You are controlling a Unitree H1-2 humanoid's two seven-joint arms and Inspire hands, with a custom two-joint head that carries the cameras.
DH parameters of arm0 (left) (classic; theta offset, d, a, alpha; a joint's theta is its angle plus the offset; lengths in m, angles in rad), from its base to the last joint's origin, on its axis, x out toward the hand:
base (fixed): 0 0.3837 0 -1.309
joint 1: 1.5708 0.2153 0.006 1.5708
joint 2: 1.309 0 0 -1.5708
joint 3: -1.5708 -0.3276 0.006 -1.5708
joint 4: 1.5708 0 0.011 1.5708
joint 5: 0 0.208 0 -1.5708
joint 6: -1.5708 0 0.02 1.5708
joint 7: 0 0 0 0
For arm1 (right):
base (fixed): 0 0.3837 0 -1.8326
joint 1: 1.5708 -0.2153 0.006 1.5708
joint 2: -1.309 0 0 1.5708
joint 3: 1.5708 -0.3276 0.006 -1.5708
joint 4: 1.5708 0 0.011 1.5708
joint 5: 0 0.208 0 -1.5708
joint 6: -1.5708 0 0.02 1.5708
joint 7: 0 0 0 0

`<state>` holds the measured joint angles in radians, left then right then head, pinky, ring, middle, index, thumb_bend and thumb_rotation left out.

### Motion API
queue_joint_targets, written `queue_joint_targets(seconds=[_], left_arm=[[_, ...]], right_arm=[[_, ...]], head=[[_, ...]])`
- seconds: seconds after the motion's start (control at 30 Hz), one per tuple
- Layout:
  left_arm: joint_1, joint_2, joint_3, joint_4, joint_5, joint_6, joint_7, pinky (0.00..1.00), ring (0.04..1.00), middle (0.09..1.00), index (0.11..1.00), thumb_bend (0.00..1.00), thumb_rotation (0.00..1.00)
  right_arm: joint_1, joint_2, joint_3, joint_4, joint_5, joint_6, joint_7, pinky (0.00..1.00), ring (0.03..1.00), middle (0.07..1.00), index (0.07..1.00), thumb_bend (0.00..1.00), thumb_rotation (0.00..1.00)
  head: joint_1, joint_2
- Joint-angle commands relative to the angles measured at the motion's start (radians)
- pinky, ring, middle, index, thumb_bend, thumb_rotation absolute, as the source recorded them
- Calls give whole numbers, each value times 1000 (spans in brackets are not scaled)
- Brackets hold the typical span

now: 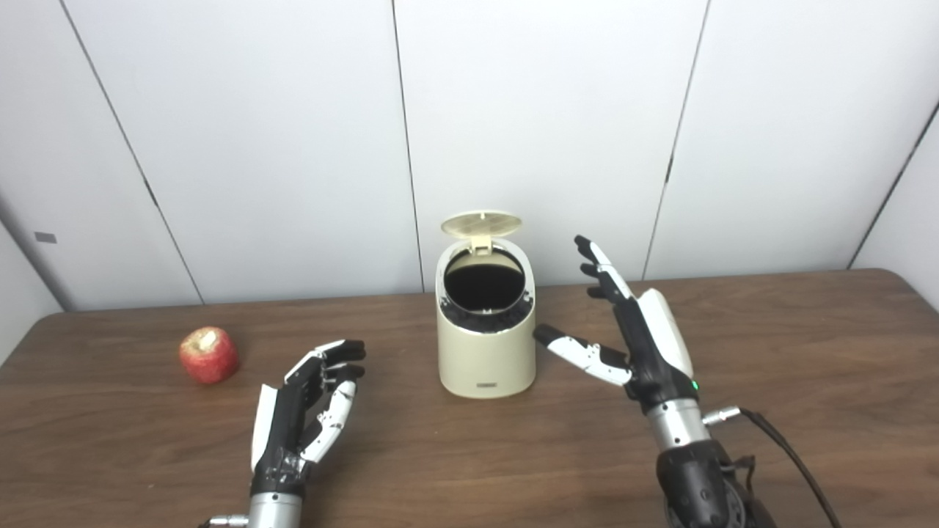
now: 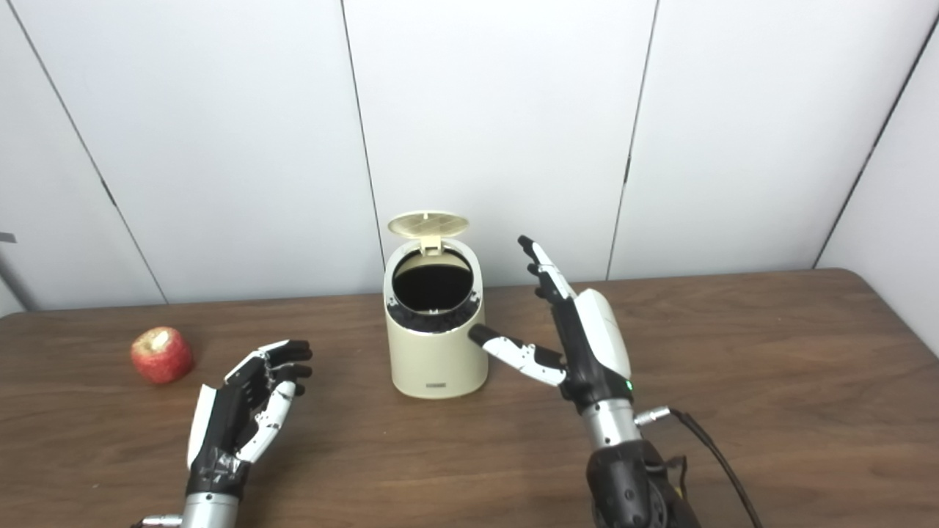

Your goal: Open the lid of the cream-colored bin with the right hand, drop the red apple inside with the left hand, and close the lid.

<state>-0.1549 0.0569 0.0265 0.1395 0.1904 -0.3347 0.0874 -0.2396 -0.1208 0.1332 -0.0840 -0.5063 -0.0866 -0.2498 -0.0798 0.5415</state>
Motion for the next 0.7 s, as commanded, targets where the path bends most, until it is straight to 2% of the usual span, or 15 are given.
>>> queue_joint_targets(seconds=[0.0,0.1,0.2,0.27,0.47,0.57,0.6,0.67], left_arm=[[0,10,-4,32,2,-38,9,565,654,714,721,246,523],[0,11,-3,34,3,-39,13,561,653,713,720,240,521],[3,8,0,28,0,-32,15,568,653,707,714,248,520],[4,11,-1,28,2,-34,14,568,651,705,713,244,519],[4,15,4,33,-11,-39,10,561,645,701,709,235,480],[2,19,8,31,-2,-46,19,560,646,701,706,230,459],[2,19,14,17,8,-43,31,559,644,700,704,230,443],[-3,25,28,-9,61,-61,73,550,637,687,691,250,352]], right_arm=[[-9,-3,-25,-2,33,-144,-58,708,813,832,818,245,618],[28,-1,-42,18,52,-221,-75,702,798,816,803,234,573],[75,10,-56,17,75,-267,-80,691,790,804,784,224,528],[100,13,-62,13,66,-278,-79,696,792,802,782,207,476],[151,37,-76,8,17,-286,-92,700,788,791,777,217,502],[159,47,-82,18,13,-293,-97,696,781,782,762,216,464],[159,46,-84,26,2,-301,-104,703,787,787,766,214,460],[158,42,-88,42,-24,-312,-118,705,793,792,768,212,434]], head=[[0,1],[2,1],[-1,2],[-3,2],[-6,-1],[-1,-2],[2,-3],[5,-4]])
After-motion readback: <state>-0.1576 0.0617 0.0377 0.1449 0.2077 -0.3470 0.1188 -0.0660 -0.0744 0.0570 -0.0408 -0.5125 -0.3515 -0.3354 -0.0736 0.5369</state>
